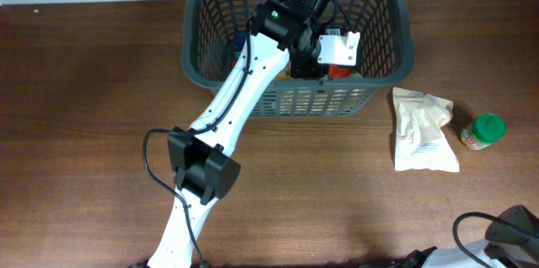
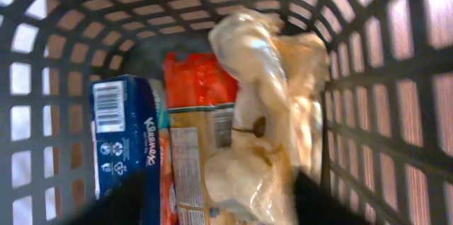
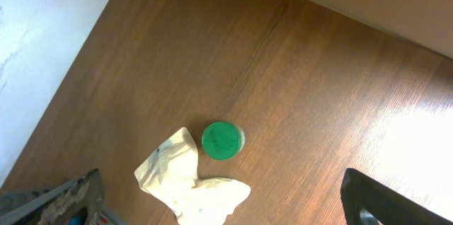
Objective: Pack container
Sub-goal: 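Lower the beige pouch into the basket and open the left gripper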
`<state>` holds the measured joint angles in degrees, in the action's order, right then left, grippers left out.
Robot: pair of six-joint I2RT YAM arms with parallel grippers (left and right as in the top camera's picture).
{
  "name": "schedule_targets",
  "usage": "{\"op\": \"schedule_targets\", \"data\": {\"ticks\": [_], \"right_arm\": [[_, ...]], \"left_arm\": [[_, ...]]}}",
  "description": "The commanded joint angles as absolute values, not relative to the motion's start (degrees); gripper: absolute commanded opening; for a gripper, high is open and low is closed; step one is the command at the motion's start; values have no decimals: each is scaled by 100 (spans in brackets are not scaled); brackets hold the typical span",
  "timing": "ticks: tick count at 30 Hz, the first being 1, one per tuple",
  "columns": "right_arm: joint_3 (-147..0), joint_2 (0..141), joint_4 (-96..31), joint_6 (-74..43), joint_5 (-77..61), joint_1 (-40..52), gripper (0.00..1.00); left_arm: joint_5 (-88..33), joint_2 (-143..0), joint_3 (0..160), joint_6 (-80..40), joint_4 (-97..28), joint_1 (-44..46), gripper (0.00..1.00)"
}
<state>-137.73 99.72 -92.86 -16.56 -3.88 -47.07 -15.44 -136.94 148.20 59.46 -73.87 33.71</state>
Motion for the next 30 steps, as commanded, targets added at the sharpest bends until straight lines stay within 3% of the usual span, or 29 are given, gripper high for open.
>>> {"op": "schedule_targets", "data": {"ticks": [1, 11, 18, 22, 30], "right_arm": [[-13791, 9970, -9279, -1702, -333, -4729, 99], [-13791, 9970, -9279, -1702, -333, -4729, 99], [-13791, 9970, -9279, -1702, -333, -4729, 99], [-13791, 9970, -9279, -1702, -333, -4729, 99], [-13791, 9970, -9279, -1702, -333, -4729, 99]], "left_arm": [[-1369, -13714, 15082, 4672, -7273, 3262, 99], [-1374, -12761, 16702, 3328, -7915, 2453, 99], [-1372, -12169, 16894, 1872, -9085, 727, 99], [-1372, -12213, 16665, 1798, -9598, -301, 99], [-1374, -12213, 16129, 1798, -9668, -1396, 99]]}}
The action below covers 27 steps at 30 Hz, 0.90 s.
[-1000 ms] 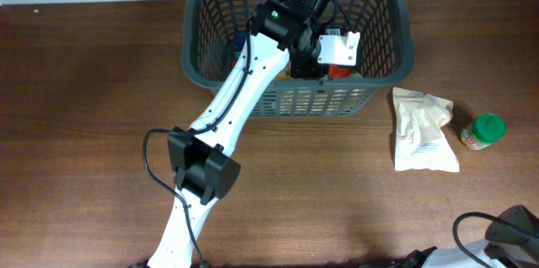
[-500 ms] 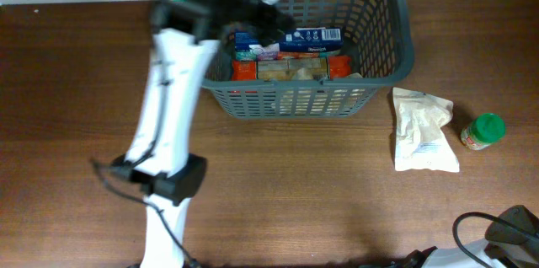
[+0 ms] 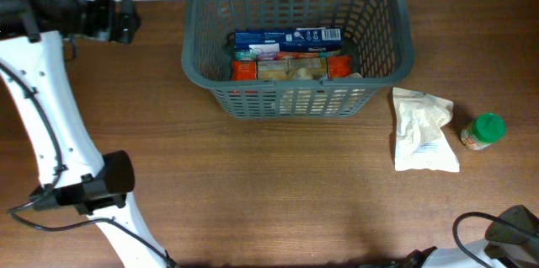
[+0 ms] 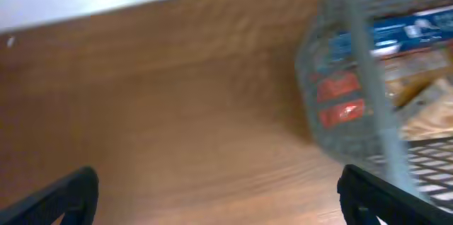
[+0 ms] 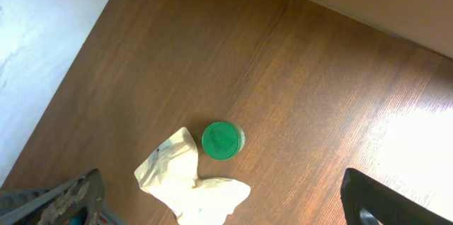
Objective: Pack container
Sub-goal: 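Lower the beige pouch into the basket and open the left gripper, then reach the right gripper to the green-capped jar and grasp it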
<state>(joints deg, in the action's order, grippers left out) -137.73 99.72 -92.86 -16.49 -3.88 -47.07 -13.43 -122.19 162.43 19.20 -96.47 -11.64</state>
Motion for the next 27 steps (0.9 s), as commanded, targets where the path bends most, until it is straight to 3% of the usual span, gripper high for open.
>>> {"op": "schedule_targets", "data": {"ticks": [1, 27], "right_arm": [[-13791, 9970, -9279, -1702, -333, -4729, 99], [-13627, 10304, -8823, -1704, -676, -4722, 99]], "left_arm": [[-1372, -12213, 16094, 1798, -9666, -1466, 99], [-1372, -12213, 16059, 1800, -9666, -1629, 99]]}}
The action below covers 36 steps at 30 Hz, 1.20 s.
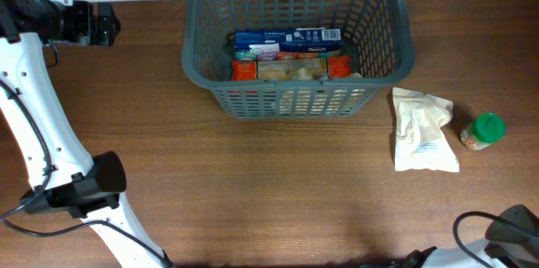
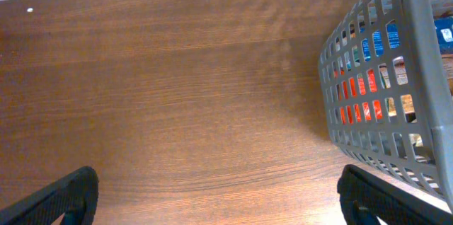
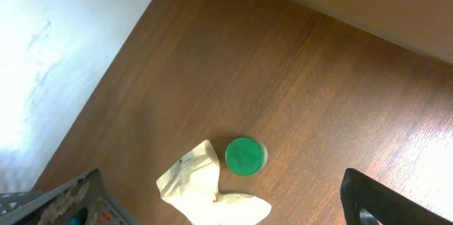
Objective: Pack container
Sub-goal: 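Reach the right gripper to the green-capped jar and grasp it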
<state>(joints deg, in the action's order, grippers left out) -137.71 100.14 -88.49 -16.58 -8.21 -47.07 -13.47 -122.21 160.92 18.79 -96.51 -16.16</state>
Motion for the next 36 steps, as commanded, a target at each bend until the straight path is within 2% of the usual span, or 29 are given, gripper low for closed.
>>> {"op": "schedule_targets", "data": {"ticks": [1, 9, 16, 23, 36], "right_arm": [[-13563, 10403, -8823, -1704, -681, -4722, 99], [-12455, 11340, -8860, -1918, -746, -4431, 99], [-11124, 11642, -7915, -2045, -681, -3957, 99], [-10678, 11642, -7264, -2049, 43, -3594, 99], [-9754, 11644, -6799, -2156, 137, -3457, 99]], "left_arm": [[-1372, -12213, 16059, 1800, -9666, -1629, 99], [-1372, -12213, 16059, 1800, -9666, -1629, 99], [-1372, -12213, 16059, 1800, -9666, -1629, 99], [-1372, -12213, 16059, 1800, -9666, -1629, 99], [-1372, -12213, 16059, 1800, -9666, -1629, 99]]}}
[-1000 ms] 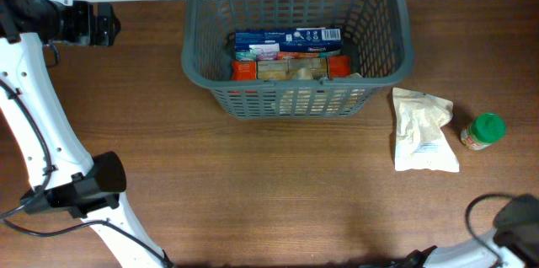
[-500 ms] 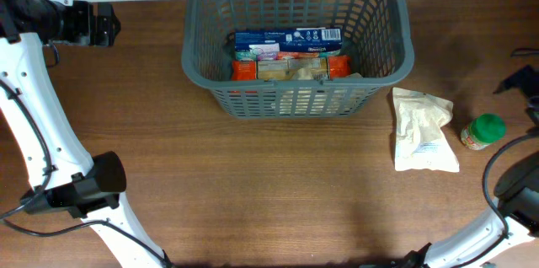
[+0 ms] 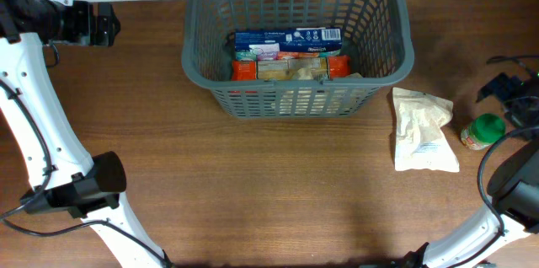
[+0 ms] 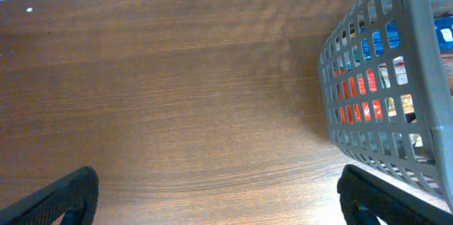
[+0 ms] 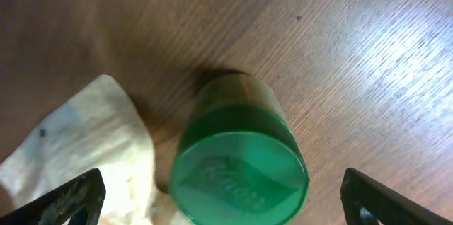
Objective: Pack container
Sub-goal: 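Reach the right gripper to the green-capped jar and grasp it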
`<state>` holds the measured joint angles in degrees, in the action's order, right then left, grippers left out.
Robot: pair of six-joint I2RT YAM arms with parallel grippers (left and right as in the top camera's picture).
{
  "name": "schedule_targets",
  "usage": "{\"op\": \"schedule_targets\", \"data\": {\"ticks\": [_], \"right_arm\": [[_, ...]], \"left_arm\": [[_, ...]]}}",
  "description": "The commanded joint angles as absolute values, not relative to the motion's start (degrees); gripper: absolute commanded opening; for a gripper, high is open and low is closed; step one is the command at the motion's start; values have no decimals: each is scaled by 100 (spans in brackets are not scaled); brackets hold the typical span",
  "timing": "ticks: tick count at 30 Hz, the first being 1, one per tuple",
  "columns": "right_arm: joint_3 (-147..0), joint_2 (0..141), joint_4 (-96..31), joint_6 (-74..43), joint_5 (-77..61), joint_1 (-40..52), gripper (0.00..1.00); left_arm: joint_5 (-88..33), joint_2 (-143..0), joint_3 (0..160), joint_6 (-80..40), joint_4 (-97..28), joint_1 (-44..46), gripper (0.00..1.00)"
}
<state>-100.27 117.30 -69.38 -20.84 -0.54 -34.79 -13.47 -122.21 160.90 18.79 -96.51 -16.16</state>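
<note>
The grey basket (image 3: pixel 381 49) stands at the back middle and holds a blue box (image 3: pixel 286 40), an orange pack and a pale bag. On the table to its right lie a cream pouch (image 3: pixel 424 130) and a green-lidded jar (image 3: pixel 482 131). My right gripper (image 5: pixel 219 207) is open just above the jar (image 5: pixel 239 161), its fingers wide to either side of the green lid, with the pouch (image 5: pixel 78 140) at its left. Far off at the back left, my left gripper (image 4: pixel 216 200) is open over bare wood, the basket's wall (image 4: pixel 396 76) to its right.
The left arm's white links (image 3: pixel 38 125) run down the table's left edge. The right arm's base and cable (image 3: pixel 509 192) sit at the right front corner. A white wall borders the table's back edge.
My right gripper has come down from high above the table to just over the green-lidded jar, still open. The left arm has not moved.
My left gripper was inside the basket at a pale bag among the packs. Then it was out, open at the back left, with the bag left in the basket. The right gripper stayed high and open, and now hangs close over the jar.
</note>
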Motion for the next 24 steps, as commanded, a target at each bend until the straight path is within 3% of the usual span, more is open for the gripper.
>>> {"op": "schedule_targets", "data": {"ticks": [1, 21, 24], "right_arm": [[-9692, 11644, -6759, -2158, 134, -3457, 99], [-8731, 11653, -5824, -2305, 123, -3450, 100], [-8731, 11653, -5822, -2305, 115, -3450, 92]], "left_arm": [[-1372, -12213, 16059, 1800, -9666, -1629, 99], [-1372, -12213, 16059, 1800, -9666, -1629, 99], [-1372, -12213, 16059, 1800, -9666, -1629, 99]]}}
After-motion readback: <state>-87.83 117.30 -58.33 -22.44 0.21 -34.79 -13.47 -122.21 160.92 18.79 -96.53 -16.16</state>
